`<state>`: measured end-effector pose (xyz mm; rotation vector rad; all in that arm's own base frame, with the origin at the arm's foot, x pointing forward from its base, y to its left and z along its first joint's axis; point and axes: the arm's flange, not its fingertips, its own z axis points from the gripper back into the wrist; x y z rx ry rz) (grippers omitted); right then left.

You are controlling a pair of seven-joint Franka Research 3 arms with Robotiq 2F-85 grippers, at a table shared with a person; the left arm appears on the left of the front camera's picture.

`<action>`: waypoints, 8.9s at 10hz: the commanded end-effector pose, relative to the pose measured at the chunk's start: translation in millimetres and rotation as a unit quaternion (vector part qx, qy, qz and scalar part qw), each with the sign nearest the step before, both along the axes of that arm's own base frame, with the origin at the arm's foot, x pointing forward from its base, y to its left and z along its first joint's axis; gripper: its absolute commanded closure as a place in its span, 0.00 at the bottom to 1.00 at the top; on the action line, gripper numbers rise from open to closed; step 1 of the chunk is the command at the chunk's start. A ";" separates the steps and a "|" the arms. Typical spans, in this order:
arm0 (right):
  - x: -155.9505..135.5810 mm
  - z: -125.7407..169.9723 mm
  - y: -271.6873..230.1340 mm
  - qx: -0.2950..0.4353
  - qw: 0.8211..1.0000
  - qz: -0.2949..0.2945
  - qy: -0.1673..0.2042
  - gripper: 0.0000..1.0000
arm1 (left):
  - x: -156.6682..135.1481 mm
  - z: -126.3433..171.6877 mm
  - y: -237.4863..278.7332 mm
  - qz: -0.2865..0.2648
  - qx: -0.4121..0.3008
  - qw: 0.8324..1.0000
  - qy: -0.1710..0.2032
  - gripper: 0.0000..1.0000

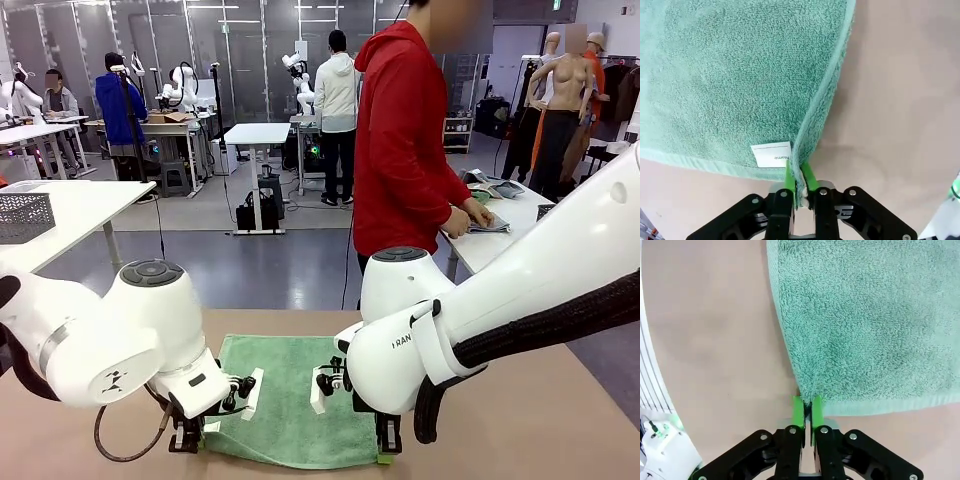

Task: Fold the towels and place them in the basket.
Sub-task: When a person lays out a Towel with hook on the table, fold it in half twice.

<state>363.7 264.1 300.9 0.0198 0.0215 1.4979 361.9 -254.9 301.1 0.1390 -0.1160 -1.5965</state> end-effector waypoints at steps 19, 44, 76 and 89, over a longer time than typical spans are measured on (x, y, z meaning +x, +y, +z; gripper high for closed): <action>67.1 93.4 17.2 0.003 0.999 0.003 -0.038 0.93 | 76.0 88.9 8.1 0.000 -0.010 1.000 -0.024 0.93; 242.0 38.4 1.4 -0.002 0.997 -0.055 -0.055 0.93 | 239.9 27.7 -17.5 0.129 -0.014 0.991 -0.042 0.93; 112.9 109.6 -142.2 0.369 0.751 -0.485 0.253 0.14 | 195.7 93.0 189.8 -0.067 -0.432 0.893 0.104 0.06; 136.0 107.1 -96.8 0.342 0.750 -0.543 0.161 0.14 | 193.5 62.9 232.4 -0.006 -0.515 0.849 0.115 0.06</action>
